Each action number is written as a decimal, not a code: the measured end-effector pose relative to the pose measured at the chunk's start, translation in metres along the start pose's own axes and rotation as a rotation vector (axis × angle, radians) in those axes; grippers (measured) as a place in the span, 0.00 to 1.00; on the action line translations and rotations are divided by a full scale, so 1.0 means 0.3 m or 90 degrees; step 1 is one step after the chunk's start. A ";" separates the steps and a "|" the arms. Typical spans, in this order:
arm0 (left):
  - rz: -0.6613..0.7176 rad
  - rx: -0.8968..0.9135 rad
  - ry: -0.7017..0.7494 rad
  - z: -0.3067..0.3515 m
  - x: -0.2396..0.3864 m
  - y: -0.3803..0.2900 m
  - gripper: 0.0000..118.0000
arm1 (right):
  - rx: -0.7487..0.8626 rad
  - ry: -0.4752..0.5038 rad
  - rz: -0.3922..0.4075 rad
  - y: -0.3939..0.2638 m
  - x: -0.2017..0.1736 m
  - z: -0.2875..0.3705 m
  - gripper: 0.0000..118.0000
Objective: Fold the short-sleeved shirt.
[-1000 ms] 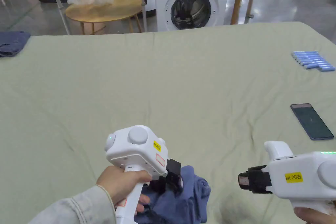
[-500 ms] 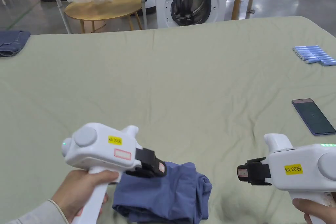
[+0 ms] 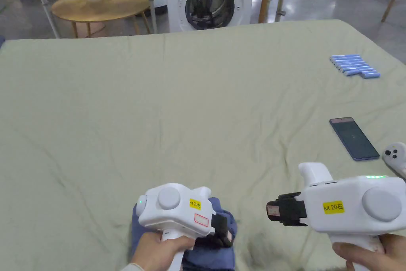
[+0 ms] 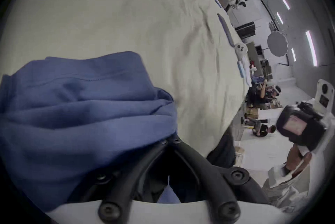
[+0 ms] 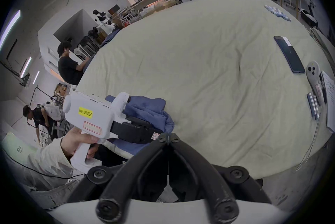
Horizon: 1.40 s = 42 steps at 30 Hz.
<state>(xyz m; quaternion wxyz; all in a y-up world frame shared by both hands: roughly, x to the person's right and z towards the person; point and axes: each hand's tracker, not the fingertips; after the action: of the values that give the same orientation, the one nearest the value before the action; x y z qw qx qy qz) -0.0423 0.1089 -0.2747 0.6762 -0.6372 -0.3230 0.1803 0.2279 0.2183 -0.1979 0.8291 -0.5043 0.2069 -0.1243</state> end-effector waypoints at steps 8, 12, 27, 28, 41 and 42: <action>-0.002 0.193 -0.042 0.539 -0.072 -0.103 0.00 | -0.039 0.091 0.050 0.009 -0.190 -0.226 0.00; 0.021 0.240 -0.032 0.702 -0.149 -0.147 0.00 | -0.086 0.098 0.082 -0.032 -0.201 -0.432 0.00; 0.195 0.074 -0.120 0.286 -0.323 -0.154 0.62 | -0.067 0.088 0.041 -0.114 -0.033 -0.487 0.00; 0.191 0.050 -0.088 0.265 -0.335 -0.147 0.30 | -0.071 0.081 0.037 -0.111 -0.034 -0.484 0.00; 0.196 0.120 -0.038 1.143 -0.871 -0.324 0.26 | -0.046 0.127 0.126 -0.048 -0.349 -0.303 0.00; 0.207 0.121 0.004 1.251 -0.946 -0.348 0.26 | -0.053 0.116 0.133 -0.053 -0.374 -0.317 0.00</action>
<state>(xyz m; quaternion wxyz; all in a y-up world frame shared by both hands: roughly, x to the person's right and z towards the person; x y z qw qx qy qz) -0.5159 0.1897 -0.2390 0.6964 -0.6146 -0.1955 0.3149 0.0841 0.1828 -0.1979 0.7938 -0.5003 0.3377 -0.0738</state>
